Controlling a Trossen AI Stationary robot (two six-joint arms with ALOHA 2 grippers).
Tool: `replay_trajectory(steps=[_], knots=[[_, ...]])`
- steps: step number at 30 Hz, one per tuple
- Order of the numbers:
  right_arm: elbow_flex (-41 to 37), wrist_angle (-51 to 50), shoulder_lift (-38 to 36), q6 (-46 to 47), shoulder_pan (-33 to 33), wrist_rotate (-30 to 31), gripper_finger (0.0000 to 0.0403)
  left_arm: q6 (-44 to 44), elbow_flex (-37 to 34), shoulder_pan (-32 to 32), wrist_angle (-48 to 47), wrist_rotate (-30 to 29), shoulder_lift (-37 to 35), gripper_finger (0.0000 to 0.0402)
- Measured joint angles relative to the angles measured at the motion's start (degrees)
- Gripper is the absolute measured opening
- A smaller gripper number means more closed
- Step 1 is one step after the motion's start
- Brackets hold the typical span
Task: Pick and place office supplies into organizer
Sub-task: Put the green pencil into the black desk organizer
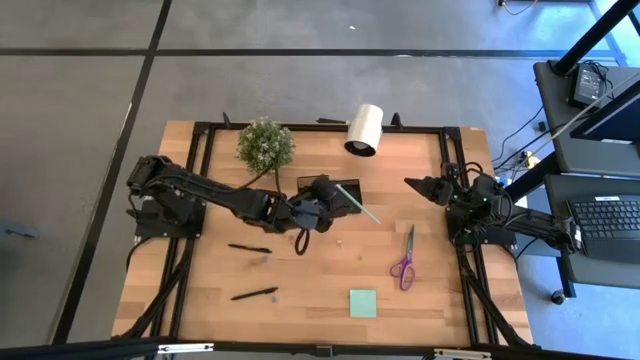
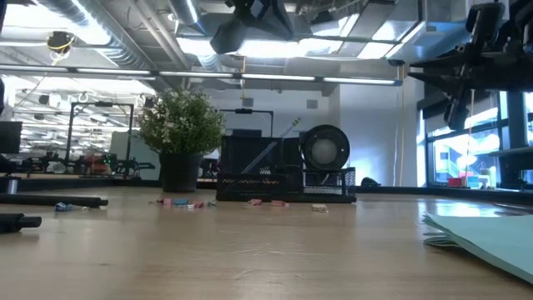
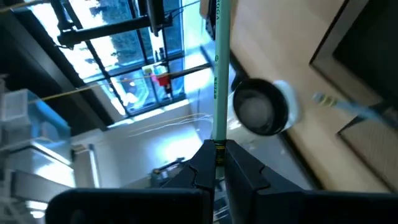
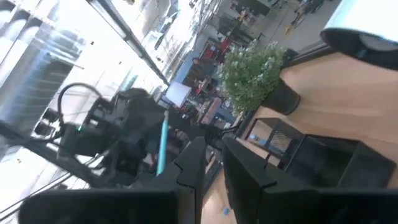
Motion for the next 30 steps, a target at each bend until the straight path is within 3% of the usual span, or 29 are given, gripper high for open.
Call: replay_trajectory(steps=[6,14,18,24,30], knots=[[0.00,-0.01,0.00,-1.14,0.00,-2.89,0.0079,6.65,0.00,1.29,2.97,-1.40,0.00,0.0013],[-0.01,0.74,0.00,0.44,0.00,-2.76,0.0183,11.50,0.00,2.34,4.61,-1.42,0.00,0.0013],[-0.01,1.69,0.00,-3.14,0.00,-2.37,0.0214,13.39,0.00,2.49,6.52,-1.17,0.00,0.0013],[2.99,0.95,1.79,-9.82,0.00,-2.34,0.0216,15.88,0.00,2.81,8.84,1.30,0.00,0.0013],[11.35,-5.45,9.13,-13.60,0.00,-2.35,0.0196,15.89,0.00,2.82,9.11,2.73,0.00,0.0013]])
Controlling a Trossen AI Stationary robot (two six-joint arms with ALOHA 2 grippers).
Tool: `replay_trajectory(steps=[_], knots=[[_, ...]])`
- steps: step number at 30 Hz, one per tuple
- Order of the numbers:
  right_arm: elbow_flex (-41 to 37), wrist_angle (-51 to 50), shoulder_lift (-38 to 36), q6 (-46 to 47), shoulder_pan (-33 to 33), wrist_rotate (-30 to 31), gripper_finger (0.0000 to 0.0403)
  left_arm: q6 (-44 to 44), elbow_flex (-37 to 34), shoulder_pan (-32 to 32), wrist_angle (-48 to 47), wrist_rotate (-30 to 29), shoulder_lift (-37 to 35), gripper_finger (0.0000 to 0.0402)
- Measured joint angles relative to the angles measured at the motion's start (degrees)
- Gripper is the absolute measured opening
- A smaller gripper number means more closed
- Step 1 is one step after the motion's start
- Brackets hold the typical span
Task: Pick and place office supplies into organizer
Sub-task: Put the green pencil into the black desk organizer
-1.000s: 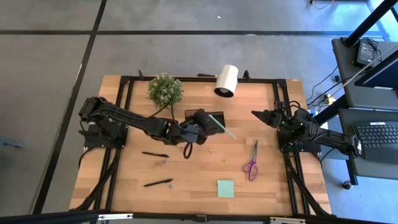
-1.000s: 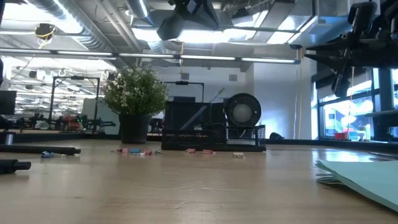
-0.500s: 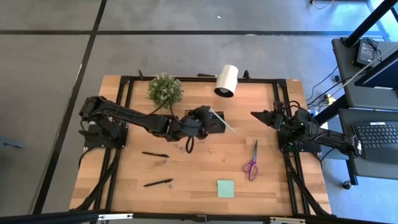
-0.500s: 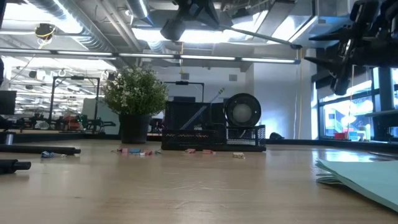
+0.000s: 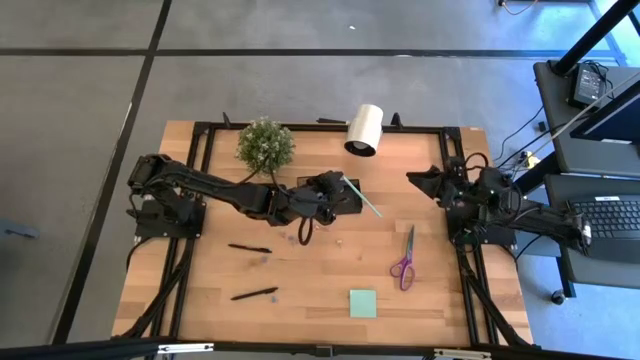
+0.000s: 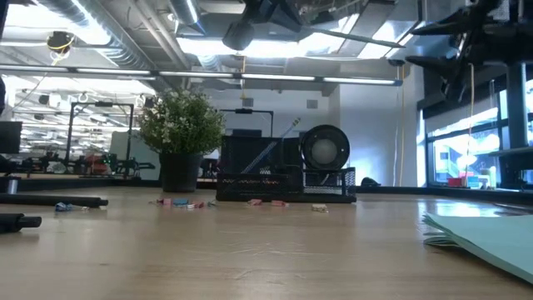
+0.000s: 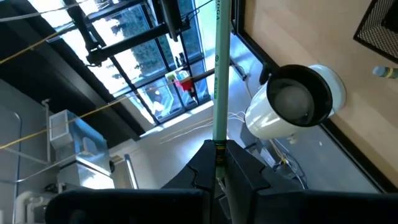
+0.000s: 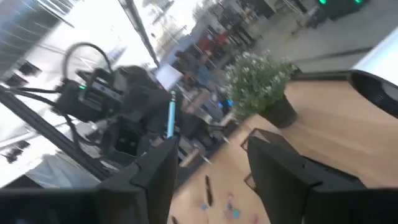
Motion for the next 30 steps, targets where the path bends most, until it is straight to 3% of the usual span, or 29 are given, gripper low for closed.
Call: replay_trajectory(steps=[6,10,19,30], knots=[[8.82,-3.86,11.45,3.29,0.00,-3.52,0.0180,0.01,0.00,0.00,0.00,0.02,0.00,0.0013],[14.94,-4.49,20.20,-1.42,0.00,-7.93,0.0179,0.07,0.00,0.00,0.00,0.02,0.00,0.0013],[27.19,-7.10,37.38,-7.86,0.00,-11.15,0.0179,3.17,0.00,0.00,0.00,0.00,0.00,0.0013],[38.50,-10.90,51.62,-14.30,0.04,-17.24,0.0179,3.08,0.00,0.00,0.00,0.00,0.00,0.0013]])
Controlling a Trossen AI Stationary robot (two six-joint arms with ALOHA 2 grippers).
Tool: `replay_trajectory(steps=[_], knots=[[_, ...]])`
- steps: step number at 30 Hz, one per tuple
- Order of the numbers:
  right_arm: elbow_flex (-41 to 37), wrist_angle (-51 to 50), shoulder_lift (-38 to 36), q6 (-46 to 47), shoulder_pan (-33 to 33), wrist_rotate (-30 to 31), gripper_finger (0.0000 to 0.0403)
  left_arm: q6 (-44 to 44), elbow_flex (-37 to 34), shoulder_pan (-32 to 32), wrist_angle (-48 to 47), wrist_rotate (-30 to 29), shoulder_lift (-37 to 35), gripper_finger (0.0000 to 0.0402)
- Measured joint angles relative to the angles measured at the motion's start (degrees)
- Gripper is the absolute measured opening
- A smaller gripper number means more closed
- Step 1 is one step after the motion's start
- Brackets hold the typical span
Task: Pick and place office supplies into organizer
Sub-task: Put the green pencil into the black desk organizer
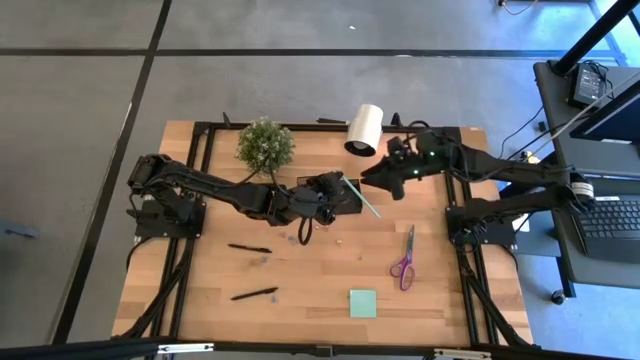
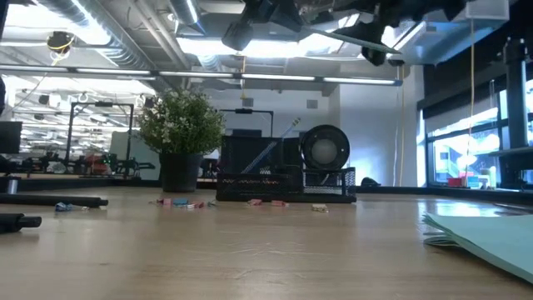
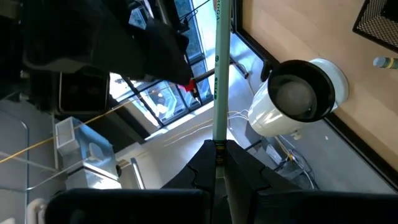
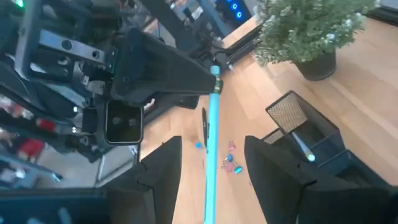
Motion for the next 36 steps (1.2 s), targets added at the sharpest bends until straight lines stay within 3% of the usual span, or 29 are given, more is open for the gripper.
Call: replay_trajectory(steps=[11,24,36], knots=[[4.10,-1.28,7.48,-3.54,0.00,-0.31,0.0179,-0.06,0.00,0.01,0.00,-0.02,0.00,0.0013],[4.14,-1.13,9.85,-3.29,0.20,-1.31,0.0178,1.35,0.00,2.31,0.02,-1.58,0.00,0.0013],[4.14,-1.14,9.83,-3.35,0.20,-1.27,0.0104,3.84,0.00,2.51,0.02,-1.60,0.00,0.0013]])
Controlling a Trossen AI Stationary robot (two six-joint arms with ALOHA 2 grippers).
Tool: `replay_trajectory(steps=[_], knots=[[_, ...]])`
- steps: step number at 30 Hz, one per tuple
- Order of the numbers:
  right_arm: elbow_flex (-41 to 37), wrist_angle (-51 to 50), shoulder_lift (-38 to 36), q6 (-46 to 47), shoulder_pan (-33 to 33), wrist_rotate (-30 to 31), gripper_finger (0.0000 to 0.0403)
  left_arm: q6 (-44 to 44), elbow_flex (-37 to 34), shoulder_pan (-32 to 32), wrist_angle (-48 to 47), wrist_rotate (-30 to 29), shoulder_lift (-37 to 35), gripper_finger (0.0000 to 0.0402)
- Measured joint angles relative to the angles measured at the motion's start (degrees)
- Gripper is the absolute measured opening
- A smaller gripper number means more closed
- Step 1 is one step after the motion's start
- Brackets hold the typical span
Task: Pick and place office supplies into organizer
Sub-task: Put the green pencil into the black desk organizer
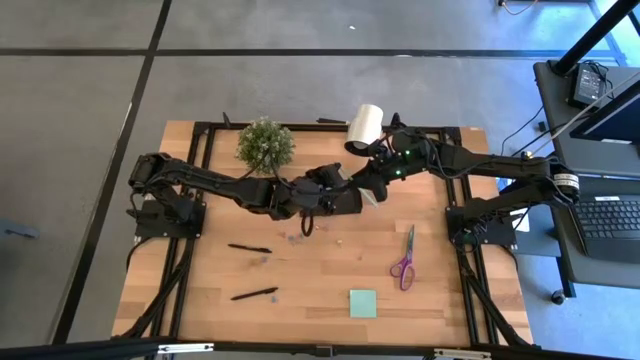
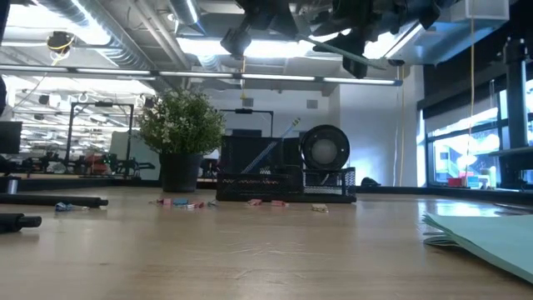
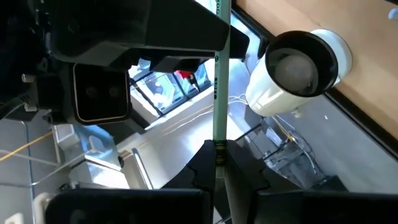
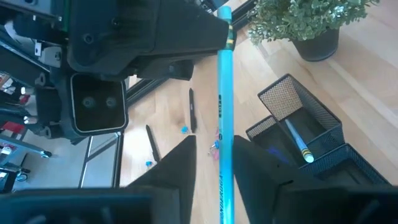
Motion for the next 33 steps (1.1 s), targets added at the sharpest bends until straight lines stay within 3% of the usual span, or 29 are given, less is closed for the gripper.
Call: replay_trajectory(steps=[15,23,33], knots=[[0.00,-0.17,0.00,-1.43,0.00,0.13,0.0035,0.60,0.00,0.00,0.00,0.02,0.00,0.0015],[0.00,-0.15,-0.02,-1.63,0.00,0.11,0.0025,0.21,0.00,0.00,-0.02,0.02,0.00,0.0046],[0.00,-0.11,-0.04,-1.85,0.02,0.94,0.0025,-18.00,0.00,-0.24,-0.07,0.00,0.00,0.0091]])
